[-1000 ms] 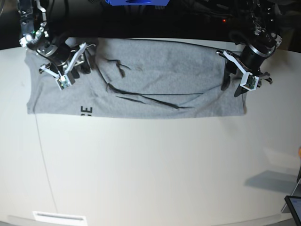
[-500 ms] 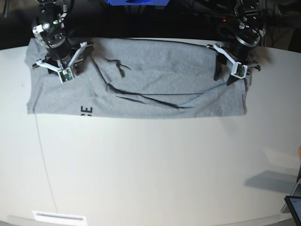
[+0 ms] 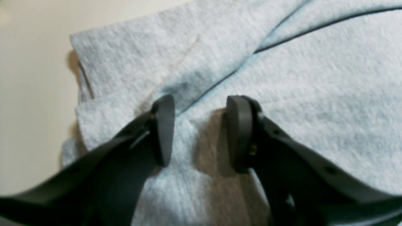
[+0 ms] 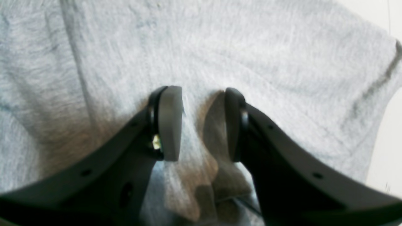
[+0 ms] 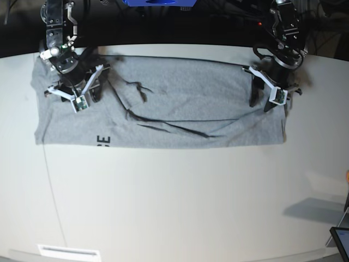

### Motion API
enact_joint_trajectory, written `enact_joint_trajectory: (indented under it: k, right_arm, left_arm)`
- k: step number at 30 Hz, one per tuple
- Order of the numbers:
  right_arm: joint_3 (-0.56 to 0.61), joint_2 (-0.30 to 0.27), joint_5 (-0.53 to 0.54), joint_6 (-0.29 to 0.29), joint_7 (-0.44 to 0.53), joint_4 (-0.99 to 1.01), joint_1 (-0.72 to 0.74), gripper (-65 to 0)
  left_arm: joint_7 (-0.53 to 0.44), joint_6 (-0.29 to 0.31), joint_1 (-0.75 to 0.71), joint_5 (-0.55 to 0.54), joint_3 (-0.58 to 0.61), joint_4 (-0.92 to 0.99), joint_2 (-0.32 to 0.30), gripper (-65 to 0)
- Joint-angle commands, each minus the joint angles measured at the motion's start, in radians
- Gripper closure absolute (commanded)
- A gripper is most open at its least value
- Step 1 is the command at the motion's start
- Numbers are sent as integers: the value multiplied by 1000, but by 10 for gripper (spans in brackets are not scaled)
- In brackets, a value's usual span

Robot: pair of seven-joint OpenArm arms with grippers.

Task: Fold the T-shirt properly
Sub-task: 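Move both grippers to the folded edge of the shirt and grasp it, then drag the right gripper across the shirt's middle to smooth the fold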

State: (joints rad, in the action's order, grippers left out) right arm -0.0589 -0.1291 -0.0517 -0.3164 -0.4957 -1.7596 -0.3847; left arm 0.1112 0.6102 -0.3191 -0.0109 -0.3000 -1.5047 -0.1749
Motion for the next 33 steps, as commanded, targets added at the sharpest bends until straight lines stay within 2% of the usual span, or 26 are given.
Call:
enact_joint_trajectory:
  k: [1, 5, 10, 16, 18, 22, 25, 28, 31, 33]
  right_arm:
    - [-3, -7, -24, -3, -39, 11, 5, -223]
    - [-3, -8, -26, -3, -39, 50, 62, -223]
    - [-3, -27, -26, -3, -74, 43, 77, -223]
    - [-3, -27, -26, -5, -79, -90, 74, -223]
    - [1, -27, -24, -8, -113, -139, 76, -223]
    - [4, -17, -21, -114, -151, -231, 85, -221]
    - [49, 7, -26, -185, -153, -234, 100, -223]
    - [152, 1, -26, -201, -154, -234, 103, -231]
    - [235, -1, -26, -208, -154, -231, 138, -264]
    - [282, -1, -26, -208, -154, -230, 177, -242]
  left_arm:
    - [52, -5, 19, 27, -1, 5, -10, -270]
    - [124, -5, 79, 29, -1, 5, -12, -270]
    - [134, -5, 68, 29, 0, -72, -7, -270]
    - [270, -3, 19, 19, -9, -231, 5, -270]
    - [292, -3, 2, 19, -11, -280, 5, -270]
    - [333, -3, -27, 18, -12, -399, 7, -270]
    - [376, -5, -35, 18, -15, -454, 7, -270]
    - [379, -5, -35, 19, -72, -454, 7, -270]
    - [379, -5, -35, 27, -129, -452, 7, -270]
    - [379, -5, -30, 29, -166, -452, 4, -270]
